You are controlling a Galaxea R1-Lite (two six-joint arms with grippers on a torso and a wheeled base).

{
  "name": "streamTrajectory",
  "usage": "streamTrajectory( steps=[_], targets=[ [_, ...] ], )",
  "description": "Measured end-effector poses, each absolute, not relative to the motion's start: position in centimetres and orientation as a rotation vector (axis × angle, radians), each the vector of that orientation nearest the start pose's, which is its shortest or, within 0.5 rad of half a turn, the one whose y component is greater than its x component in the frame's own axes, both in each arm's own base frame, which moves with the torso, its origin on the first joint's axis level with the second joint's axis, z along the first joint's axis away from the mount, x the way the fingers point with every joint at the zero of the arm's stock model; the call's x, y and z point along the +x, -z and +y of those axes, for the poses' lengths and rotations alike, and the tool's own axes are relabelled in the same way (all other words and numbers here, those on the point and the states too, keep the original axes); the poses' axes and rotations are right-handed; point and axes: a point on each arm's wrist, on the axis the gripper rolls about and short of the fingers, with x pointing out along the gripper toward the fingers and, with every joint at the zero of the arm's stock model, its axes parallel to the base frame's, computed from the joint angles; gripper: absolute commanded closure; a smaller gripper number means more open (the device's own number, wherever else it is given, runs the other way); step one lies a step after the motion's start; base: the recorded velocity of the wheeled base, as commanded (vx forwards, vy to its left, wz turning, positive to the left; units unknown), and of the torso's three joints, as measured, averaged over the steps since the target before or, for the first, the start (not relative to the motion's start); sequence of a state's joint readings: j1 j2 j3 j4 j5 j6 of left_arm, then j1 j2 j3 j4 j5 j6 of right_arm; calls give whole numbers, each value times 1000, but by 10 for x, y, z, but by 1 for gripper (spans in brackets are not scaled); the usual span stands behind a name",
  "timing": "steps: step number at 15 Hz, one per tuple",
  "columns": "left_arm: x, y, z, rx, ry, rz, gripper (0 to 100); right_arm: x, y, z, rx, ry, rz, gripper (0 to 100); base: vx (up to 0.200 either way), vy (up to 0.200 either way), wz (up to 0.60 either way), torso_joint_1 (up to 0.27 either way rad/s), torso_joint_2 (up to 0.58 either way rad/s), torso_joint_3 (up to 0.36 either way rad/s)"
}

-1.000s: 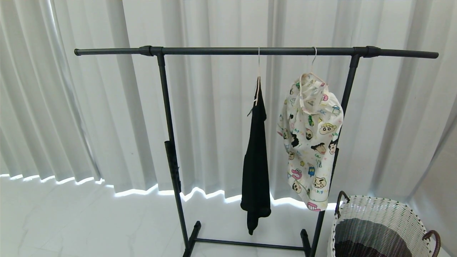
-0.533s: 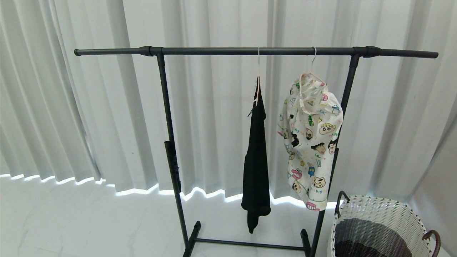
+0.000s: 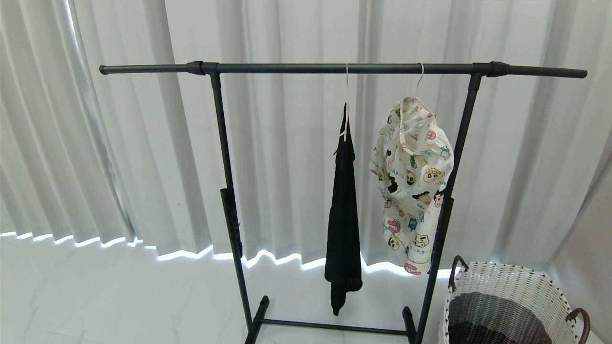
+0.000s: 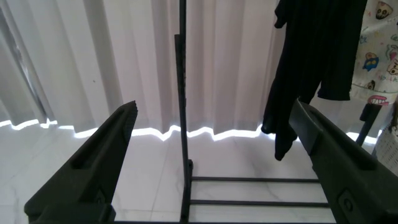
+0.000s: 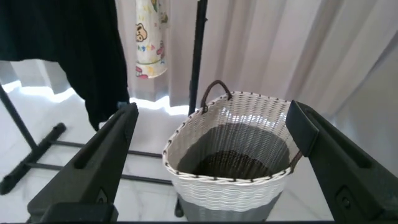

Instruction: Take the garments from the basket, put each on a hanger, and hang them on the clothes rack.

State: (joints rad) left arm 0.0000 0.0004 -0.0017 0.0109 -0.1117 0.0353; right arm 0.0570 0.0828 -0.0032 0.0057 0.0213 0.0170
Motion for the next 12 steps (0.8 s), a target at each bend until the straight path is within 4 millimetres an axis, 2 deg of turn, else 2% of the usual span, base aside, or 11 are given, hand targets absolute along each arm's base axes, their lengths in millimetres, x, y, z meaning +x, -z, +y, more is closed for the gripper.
streamTrajectory(
  steps=[3, 12],
  targets=[
    [-23, -75, -3, 35, 112, 8, 0, -20, -77, 1, 18, -13, 45, 0, 0, 0, 0, 0, 0, 0],
    [-23, -75, -3, 35, 112, 8, 0, -23, -76, 1, 24, -15, 5, 0, 0, 0, 0, 0, 0, 0]
  ],
)
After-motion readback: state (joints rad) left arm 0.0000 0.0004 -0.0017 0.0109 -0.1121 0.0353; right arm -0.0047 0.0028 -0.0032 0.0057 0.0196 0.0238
